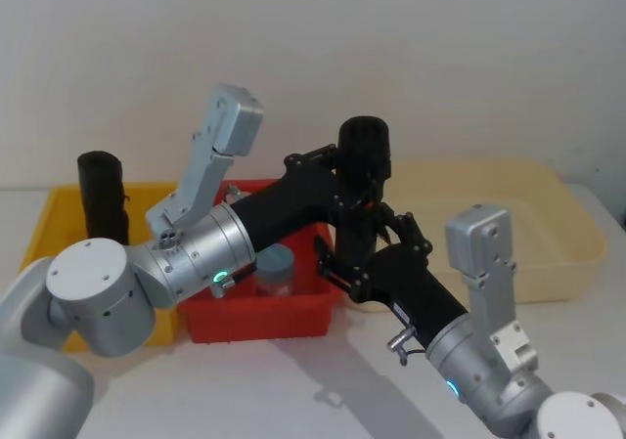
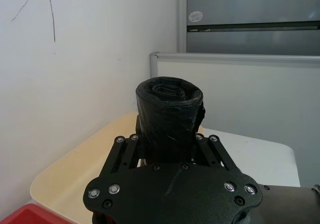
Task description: Pick up the garbage bag with the one hand and transfer it to the other hand.
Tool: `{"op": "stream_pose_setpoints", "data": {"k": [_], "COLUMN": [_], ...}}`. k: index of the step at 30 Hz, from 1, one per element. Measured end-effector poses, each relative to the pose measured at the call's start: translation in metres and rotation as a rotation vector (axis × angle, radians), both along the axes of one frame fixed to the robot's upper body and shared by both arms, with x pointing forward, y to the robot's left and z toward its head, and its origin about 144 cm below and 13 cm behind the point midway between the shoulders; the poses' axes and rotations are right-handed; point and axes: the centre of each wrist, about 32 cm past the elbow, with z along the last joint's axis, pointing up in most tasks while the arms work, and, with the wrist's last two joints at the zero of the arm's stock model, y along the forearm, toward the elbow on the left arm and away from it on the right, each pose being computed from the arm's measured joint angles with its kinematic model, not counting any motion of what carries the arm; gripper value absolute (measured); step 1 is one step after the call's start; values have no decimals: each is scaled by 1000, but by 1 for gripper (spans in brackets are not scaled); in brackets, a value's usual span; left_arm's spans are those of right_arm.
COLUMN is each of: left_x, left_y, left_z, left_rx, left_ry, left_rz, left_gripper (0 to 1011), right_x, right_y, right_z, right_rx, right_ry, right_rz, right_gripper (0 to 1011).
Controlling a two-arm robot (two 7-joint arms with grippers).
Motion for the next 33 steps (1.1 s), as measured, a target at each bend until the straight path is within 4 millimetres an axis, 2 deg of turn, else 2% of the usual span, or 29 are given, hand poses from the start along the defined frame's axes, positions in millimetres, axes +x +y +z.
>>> {"op": "stream_pose_setpoints", "data": {"k": [15, 19, 26, 28, 29, 33], "left_x": [0, 0, 0, 0, 0, 0], "left_y": [0, 0, 0, 0, 0, 0], "left_z": [0, 0, 0, 0, 0, 0], "left_rx": [0, 0, 0, 0, 0, 0], "left_ry": [0, 0, 0, 0, 0, 0], "left_rz": [0, 0, 0, 0, 0, 0], "left_gripper": [407, 407, 407, 407, 407, 407], "right_x": [17, 20, 24, 25, 25, 26], "right_y": [3, 5, 6, 6, 6, 7], "right_z": [2, 5, 9, 10, 10, 11], "right_rx": [-10, -14, -38, -41, -41, -42], "right_ry": [-7, -3, 9, 12, 14, 18], "right_rz": [-22, -25, -26, -26, -26, -26], "right_gripper": [1000, 956, 765, 737, 675, 559]}}
